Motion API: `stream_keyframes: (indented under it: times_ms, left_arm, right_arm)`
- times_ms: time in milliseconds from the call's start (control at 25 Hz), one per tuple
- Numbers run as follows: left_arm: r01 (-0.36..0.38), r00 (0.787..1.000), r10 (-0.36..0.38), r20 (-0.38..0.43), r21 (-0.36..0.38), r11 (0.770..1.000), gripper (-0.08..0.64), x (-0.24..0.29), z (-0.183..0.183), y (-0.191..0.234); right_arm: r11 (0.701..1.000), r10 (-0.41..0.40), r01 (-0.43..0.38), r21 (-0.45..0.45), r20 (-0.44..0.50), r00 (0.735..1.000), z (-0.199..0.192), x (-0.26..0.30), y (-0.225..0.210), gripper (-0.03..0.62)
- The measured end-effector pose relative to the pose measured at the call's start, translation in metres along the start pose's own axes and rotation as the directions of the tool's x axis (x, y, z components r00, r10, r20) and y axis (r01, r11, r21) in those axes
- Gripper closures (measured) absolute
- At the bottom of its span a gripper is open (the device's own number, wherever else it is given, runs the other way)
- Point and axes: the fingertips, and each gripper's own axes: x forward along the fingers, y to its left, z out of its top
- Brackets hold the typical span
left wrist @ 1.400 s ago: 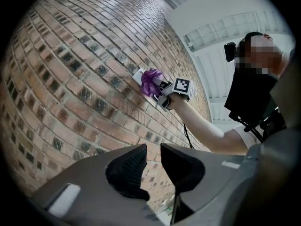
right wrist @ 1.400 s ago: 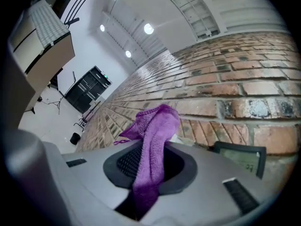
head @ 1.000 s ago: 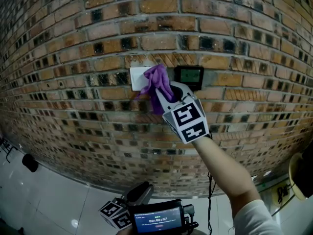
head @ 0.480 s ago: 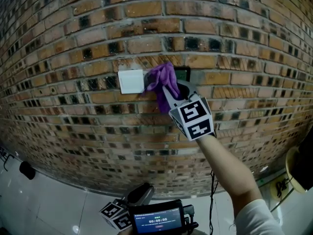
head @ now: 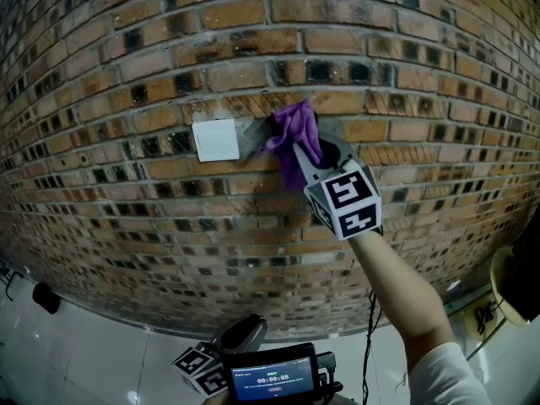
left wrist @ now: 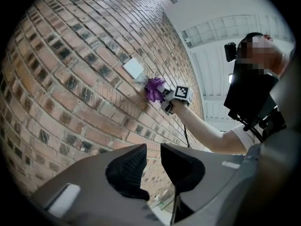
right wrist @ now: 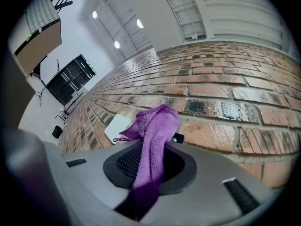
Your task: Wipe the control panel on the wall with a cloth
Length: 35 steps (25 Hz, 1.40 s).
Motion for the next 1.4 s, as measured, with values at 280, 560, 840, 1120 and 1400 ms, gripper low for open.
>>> stream_keyframes:
  times_ms: [280,560,840,1120,1400]
  left_arm:
    - [0.007,1.000,-0.007,-0.005,0.001,1.000,0.479,0.004,-0.002,-0.003]
    - [0.018,1.000,-0.018,-0.007,0.000,1.000,0.479,0.008,-0.003,-0.007]
    - [0.034,0.999,-0.034,-0.013,-0.004,0.999,0.479,0.014,-0.006,-0.011]
    - [0.055,0.998,-0.056,-0.018,-0.009,0.998,0.479,0.021,-0.009,-0.015]
    - [0.069,0.997,-0.069,-0.026,-0.015,0.998,0.479,0.026,-0.013,-0.020]
  right_arm:
    - [0.999,-0.039,0.039,-0.007,-0.004,0.999,-0.003,-0.009,-0.018,0.512]
    - [0.998,-0.066,0.066,-0.019,-0.019,0.998,-0.008,-0.019,-0.032,0.512]
    - [0.994,-0.105,0.104,-0.031,-0.041,0.994,-0.014,-0.033,-0.050,0.512]
    - [0.989,-0.141,0.139,-0.040,-0.057,0.988,-0.018,-0.050,-0.066,0.512]
    - [0.986,-0.167,0.166,-0.025,-0.073,0.983,-0.024,-0.069,-0.078,0.512]
